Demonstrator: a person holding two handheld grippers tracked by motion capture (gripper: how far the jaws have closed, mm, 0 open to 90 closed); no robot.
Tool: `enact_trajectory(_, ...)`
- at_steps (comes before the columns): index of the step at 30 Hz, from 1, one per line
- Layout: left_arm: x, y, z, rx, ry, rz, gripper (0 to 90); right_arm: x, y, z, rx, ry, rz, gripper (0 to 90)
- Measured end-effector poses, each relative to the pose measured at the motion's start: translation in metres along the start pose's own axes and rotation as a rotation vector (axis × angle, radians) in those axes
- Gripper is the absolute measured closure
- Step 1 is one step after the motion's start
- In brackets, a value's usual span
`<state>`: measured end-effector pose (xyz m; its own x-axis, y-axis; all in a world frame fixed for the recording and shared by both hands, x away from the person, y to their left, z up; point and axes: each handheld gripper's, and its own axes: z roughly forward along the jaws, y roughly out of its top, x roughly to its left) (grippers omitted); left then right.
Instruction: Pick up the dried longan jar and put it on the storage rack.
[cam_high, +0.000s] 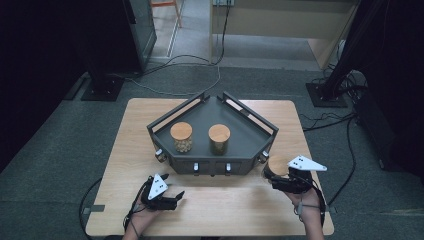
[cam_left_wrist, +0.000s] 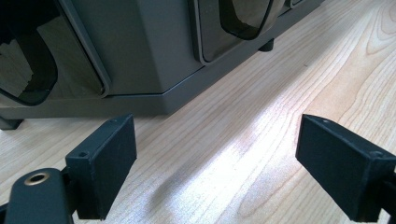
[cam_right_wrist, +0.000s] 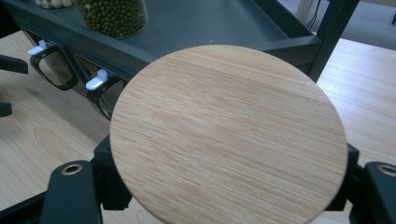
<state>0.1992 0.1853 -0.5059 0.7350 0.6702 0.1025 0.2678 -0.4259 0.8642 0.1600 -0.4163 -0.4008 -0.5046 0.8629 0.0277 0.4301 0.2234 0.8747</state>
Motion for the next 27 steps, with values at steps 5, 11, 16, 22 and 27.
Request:
enact_trajectory(5, 0.0, 0.0, 0.0, 0.0, -0.001, 0.0, 12.3, 0.001, 0.01, -0.002, 0.006, 0.007, -0.001, 25.5)
enact_trajectory(11, 0.0, 0.0, 0.0, 0.0, -0.001, 0.0, 12.3, 0.002, 0.023, -0.003, 0.01, 0.014, -0.012, 25.5)
enact_trajectory(16, 0.0, 0.0, 0.0, 0.0, -0.001, 0.0, 12.3, 0.001, 0.031, -0.004, 0.015, 0.036, -0.025, 25.5)
enact_trajectory(22, 0.0, 0.0, 0.0, -0.002, -0.001, -0.002, 12.3, 0.004, 0.04, -0.004, 0.025, 0.03, -0.018, 25.5)
enact_trajectory(27, 0.0, 0.0, 0.0, -0.002, -0.001, -0.006, 12.3, 0.005, 0.047, -0.005, 0.025, 0.033, -0.017, 25.5)
